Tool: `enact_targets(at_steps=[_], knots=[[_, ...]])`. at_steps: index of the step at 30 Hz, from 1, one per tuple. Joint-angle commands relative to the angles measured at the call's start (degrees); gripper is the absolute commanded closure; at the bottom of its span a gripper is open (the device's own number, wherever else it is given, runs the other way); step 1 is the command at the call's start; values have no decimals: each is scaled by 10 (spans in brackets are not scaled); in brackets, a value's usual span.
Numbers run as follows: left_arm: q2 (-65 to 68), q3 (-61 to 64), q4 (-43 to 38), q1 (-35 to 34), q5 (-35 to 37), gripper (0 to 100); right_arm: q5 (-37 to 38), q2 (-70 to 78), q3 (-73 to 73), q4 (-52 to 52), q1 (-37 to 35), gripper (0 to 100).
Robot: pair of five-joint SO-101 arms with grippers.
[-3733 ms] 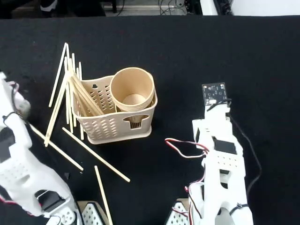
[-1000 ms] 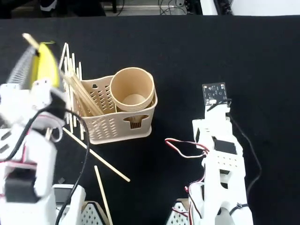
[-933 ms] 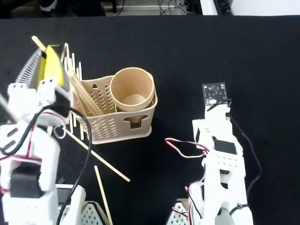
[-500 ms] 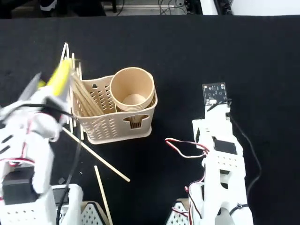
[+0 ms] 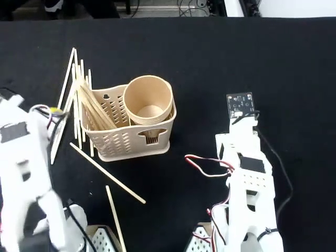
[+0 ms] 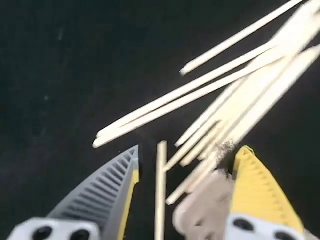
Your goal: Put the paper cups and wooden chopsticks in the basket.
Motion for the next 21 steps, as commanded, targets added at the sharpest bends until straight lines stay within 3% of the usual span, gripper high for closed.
enact_targets(at_steps=[1, 8, 14, 18, 21], knots=[[142, -44, -11, 10, 8, 702, -1, -12, -2, -9, -10, 984], [341, -120, -5, 70, 69, 727, 0, -12, -2, -9, -9, 984], [440, -183, 29, 72, 64, 793, 0, -13, -2, -8, -8, 984], [453, -207, 55, 74, 57, 899, 0, -13, -2, -8, -8, 984], [459, -213, 49, 74, -4, 972, 0, -13, -2, -8, -8, 984]])
